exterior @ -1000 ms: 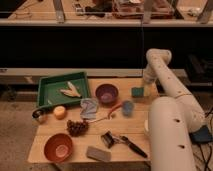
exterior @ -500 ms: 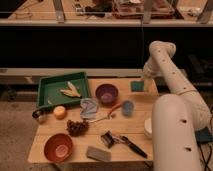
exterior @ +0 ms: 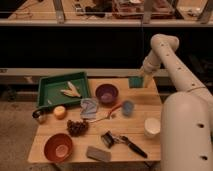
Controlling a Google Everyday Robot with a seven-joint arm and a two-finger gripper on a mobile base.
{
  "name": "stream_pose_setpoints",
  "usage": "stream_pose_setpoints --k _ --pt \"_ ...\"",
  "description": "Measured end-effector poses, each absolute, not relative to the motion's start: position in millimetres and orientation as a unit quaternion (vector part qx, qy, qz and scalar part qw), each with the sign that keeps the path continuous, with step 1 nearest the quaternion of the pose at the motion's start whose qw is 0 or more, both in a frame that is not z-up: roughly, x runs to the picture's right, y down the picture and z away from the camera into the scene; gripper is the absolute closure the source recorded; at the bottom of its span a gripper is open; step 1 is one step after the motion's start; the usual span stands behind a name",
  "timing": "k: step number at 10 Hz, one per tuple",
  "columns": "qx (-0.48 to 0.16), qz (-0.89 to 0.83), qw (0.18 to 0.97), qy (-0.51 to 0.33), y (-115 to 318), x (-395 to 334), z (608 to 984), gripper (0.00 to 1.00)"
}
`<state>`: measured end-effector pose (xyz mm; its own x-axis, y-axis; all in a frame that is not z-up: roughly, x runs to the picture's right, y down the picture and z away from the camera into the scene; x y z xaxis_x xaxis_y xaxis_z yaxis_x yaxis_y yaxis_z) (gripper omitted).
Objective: Place sponge in red bowl
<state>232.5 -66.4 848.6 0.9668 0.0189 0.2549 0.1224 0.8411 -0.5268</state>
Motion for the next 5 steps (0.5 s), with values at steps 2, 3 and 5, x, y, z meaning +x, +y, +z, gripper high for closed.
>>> stream_pose_setpoints --k 2,3,5 --pt "-0.272 -0.048 0.95 -0.146 -68.1 217.6 825.1 1.0" --pt "-0.264 -0.069 0.948 -0.161 -68.6 203.5 803.2 1.0" --pt "-0.253 -0.101 0.944 -0.188 -66.3 169.3 773.0 1.0"
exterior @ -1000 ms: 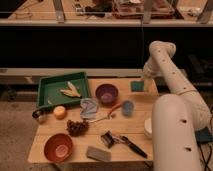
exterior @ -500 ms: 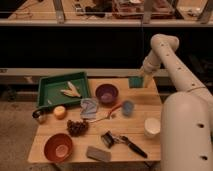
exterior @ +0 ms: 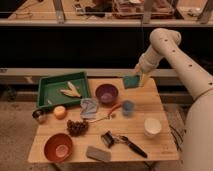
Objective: Place sponge in red bowl
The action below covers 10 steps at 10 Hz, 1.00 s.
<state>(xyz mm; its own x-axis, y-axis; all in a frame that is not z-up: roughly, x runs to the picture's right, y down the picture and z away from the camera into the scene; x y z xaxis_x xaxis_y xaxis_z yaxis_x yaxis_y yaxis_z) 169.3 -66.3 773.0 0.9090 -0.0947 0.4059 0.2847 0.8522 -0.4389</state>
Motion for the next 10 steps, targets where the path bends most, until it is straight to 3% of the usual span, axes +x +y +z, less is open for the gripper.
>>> stream_pose_setpoints --k 2,10 --pt "-0.236 -0.146 0.93 -0.24 -61.5 107.5 737.0 1.0" --pt "-0.199 -0.288 0.83 -0.435 -21.3 -52.0 663.8 1.0"
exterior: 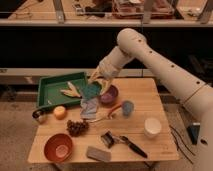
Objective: Place sponge in red bowl
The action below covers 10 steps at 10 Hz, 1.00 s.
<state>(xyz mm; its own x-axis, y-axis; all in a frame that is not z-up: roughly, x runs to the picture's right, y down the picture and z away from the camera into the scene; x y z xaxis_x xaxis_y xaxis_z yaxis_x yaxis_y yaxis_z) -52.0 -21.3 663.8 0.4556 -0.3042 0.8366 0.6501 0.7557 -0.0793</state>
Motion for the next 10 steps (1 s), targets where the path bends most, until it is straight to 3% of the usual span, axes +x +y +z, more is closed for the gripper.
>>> stream_pose_setpoints --k 5,10 --pt "-0.212 -0.365 0.775 -0.47 30.5 -106.6 628.8 1.0" --pt "-0.213 -0.363 0.776 -0.469 29.7 -105.8 629.0 1.0"
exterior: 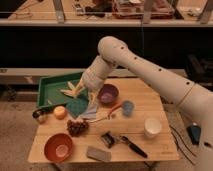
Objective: Place sponge in red bowl
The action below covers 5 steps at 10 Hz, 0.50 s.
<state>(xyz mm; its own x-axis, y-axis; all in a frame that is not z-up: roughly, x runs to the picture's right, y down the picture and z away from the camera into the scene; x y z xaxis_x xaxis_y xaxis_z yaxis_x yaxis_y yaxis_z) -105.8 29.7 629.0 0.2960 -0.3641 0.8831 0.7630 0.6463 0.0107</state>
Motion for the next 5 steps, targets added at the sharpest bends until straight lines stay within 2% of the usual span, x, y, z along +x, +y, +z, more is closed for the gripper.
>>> stream_pose_setpoints --k 3,5 --pt "-0.214 -0.389 0.761 -0.472 33.0 -109.7 624.3 1.0" --pt "-0.216 -0.428 0.735 -0.48 39.3 -140.0 617.6 1.0"
